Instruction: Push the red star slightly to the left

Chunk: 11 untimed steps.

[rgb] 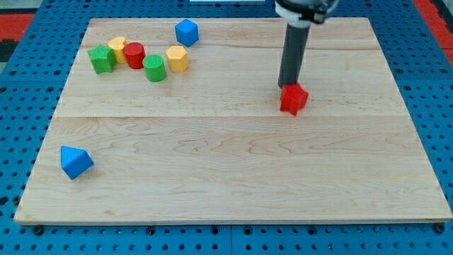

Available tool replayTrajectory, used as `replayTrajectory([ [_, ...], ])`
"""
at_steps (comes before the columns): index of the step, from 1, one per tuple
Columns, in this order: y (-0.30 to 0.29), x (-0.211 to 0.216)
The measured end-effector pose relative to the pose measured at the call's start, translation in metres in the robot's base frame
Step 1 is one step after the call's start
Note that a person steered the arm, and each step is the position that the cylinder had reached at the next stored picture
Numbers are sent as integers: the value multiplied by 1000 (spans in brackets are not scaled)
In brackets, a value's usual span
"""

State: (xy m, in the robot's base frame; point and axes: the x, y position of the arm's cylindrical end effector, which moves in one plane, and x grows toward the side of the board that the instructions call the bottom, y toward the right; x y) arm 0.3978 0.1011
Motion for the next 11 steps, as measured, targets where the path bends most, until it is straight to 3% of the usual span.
replayTrajectory([
  [2,31,7],
  [3,61,46],
  [4,44,65],
  [6,60,24],
  [11,34,33],
])
